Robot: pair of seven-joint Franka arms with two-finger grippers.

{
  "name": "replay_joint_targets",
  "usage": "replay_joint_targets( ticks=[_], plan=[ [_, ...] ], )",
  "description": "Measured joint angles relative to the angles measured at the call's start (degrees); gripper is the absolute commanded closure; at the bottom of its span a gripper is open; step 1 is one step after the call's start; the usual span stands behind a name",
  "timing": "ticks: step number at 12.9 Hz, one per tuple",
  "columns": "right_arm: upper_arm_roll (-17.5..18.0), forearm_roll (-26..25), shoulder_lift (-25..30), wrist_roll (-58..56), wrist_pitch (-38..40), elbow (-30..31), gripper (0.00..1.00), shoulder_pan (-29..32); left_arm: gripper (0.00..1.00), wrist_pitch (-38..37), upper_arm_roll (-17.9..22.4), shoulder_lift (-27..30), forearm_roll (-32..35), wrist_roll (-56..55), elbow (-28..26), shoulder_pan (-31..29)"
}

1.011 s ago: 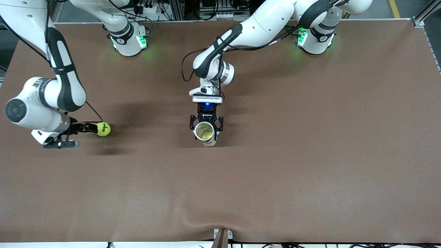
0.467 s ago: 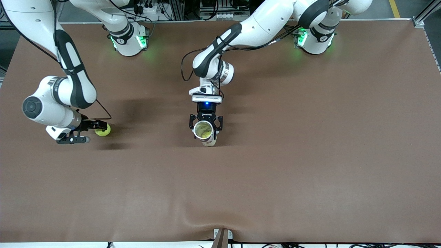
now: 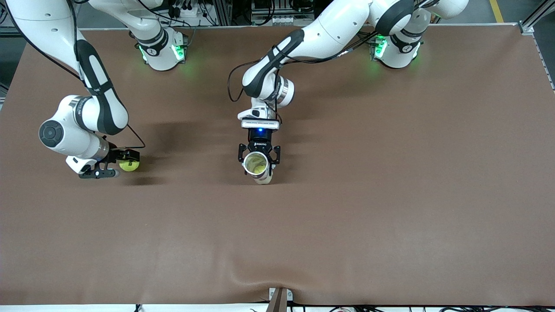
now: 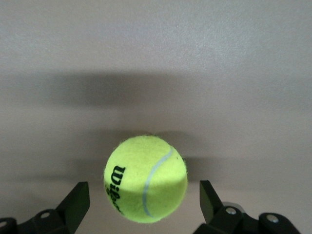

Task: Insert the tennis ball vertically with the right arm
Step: 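Grasp the second tennis ball with the right gripper, then carry the second ball with the right gripper over the can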

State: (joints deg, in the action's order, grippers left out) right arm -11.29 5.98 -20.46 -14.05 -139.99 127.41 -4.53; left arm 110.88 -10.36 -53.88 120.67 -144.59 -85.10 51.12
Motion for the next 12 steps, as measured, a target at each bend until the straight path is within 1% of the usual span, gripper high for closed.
replay_joint_targets(
  ticks=[1,4,5,7,9,10,12],
  plan=[
    [0.0,0.0,-0.4,0.0,-0.2,0.0,0.36,0.0,0.16,0.0,0.0,0.0,0.0,0.0,0.0,0.0],
    [0.0,0.0,-1.0,0.0,-0.9,0.0,0.94,0.0,0.16,0.0,0.0,0.0,0.0,0.0,0.0,0.0],
    [0.0,0.0,-0.8,0.0,-0.9,0.0,1.0,0.0,0.16,0.0,0.0,0.0,0.0,0.0,0.0,0.0],
    [0.1,0.1,-0.7,0.1,-0.7,-0.2,1.0,-0.1,0.16,0.0,0.0,0.0,0.0,0.0,0.0,0.0],
    [0.3,0.5,-0.1,0.7,1.9,-2.3,1.0,-0.5,0.16,-0.1,0.0,0.0,0.0,0.0,0.0,0.0],
    [0.5,1.1,0.5,2.3,5.2,-4.8,1.0,-1.0,0.16,-0.1,0.0,0.0,0.0,0.0,0.0,0.0],
    [0.9,1.8,1.4,9.6,13.2,-11.9,1.0,-3.7,0.16,-0.1,0.0,0.0,0.0,0.0,0.0,0.0]
  ],
)
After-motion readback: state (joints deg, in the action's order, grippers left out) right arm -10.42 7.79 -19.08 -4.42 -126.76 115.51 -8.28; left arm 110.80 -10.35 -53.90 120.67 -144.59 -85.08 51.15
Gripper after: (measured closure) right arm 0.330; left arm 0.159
